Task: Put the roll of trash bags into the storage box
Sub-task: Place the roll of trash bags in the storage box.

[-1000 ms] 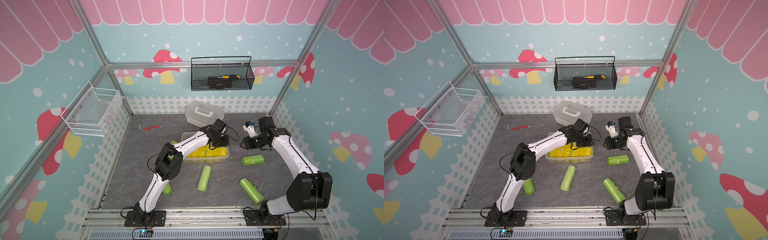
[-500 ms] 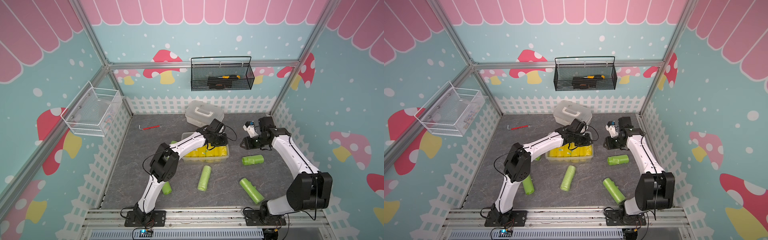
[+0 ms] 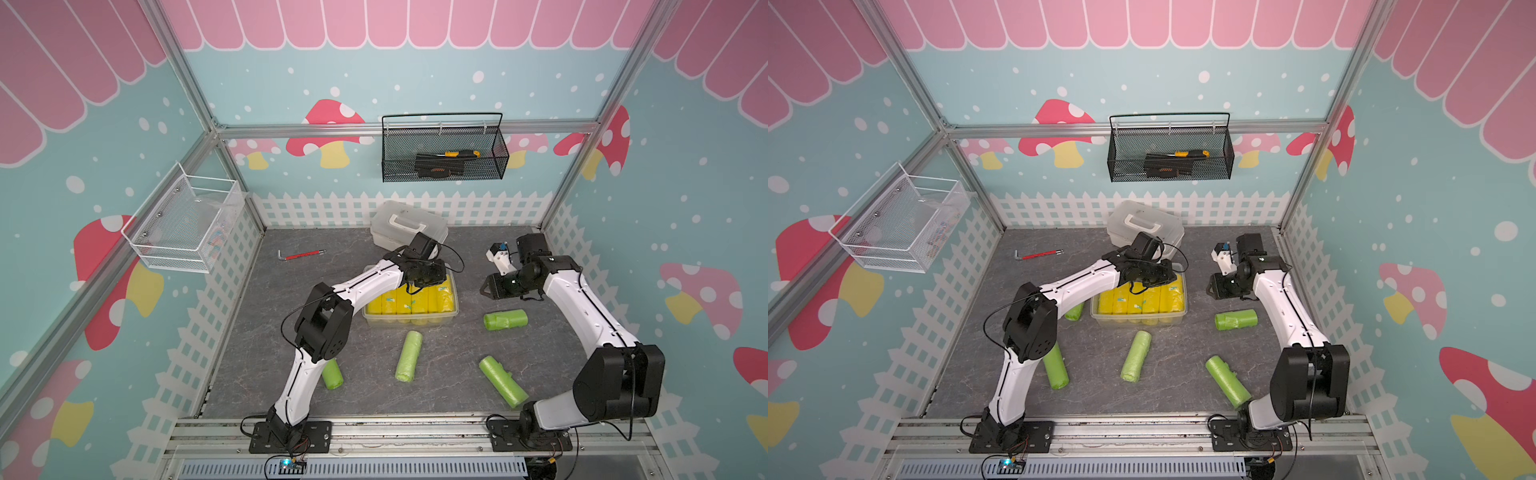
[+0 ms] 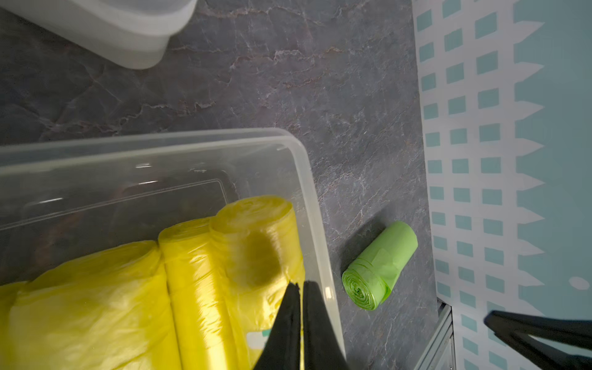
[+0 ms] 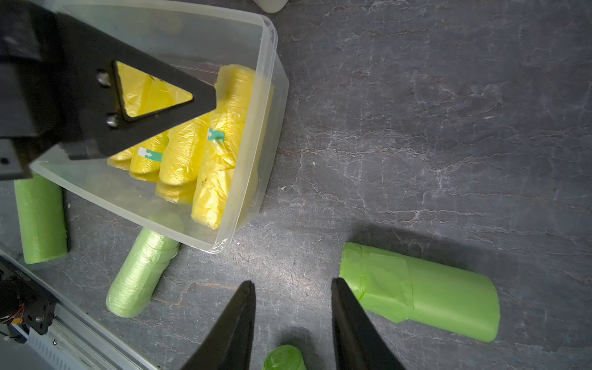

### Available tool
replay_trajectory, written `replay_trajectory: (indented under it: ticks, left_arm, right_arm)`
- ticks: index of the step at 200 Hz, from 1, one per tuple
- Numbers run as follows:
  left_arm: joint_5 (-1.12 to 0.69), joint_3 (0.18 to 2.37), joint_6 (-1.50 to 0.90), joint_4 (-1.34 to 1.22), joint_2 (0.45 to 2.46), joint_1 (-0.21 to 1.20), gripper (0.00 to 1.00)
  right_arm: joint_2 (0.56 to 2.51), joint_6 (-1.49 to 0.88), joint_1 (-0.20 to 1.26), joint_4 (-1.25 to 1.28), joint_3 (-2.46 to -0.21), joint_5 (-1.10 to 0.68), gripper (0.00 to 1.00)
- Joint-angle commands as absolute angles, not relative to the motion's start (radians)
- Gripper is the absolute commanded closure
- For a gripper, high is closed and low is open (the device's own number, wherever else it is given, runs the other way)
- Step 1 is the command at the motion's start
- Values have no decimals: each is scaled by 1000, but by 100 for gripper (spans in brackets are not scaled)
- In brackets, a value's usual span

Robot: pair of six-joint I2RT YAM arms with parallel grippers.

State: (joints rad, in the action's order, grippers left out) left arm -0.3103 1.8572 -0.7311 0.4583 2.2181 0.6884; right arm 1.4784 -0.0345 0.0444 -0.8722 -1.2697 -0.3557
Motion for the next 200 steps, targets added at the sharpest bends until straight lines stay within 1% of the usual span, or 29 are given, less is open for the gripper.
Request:
replay_trajectory:
  ticks: [1, 142, 174, 200]
  left_arm:
    - [-330, 1865, -731, 451, 2247, 690, 91]
    - [-331, 1847, -727, 451, 2304, 694, 92]
    - [-323, 1847, -723, 450, 2274, 695, 91]
    - [-304, 1847, -709, 450, 2216, 695, 88]
  right_arm:
    - [1451, -35, 37, -897, -1266, -351, 59]
    - [1451, -37, 37, -899, -1269, -353, 59]
    - [1450, -38, 37, -900, -1270, -351, 59]
    - [1452, -38, 37, -900, -1274, -349, 59]
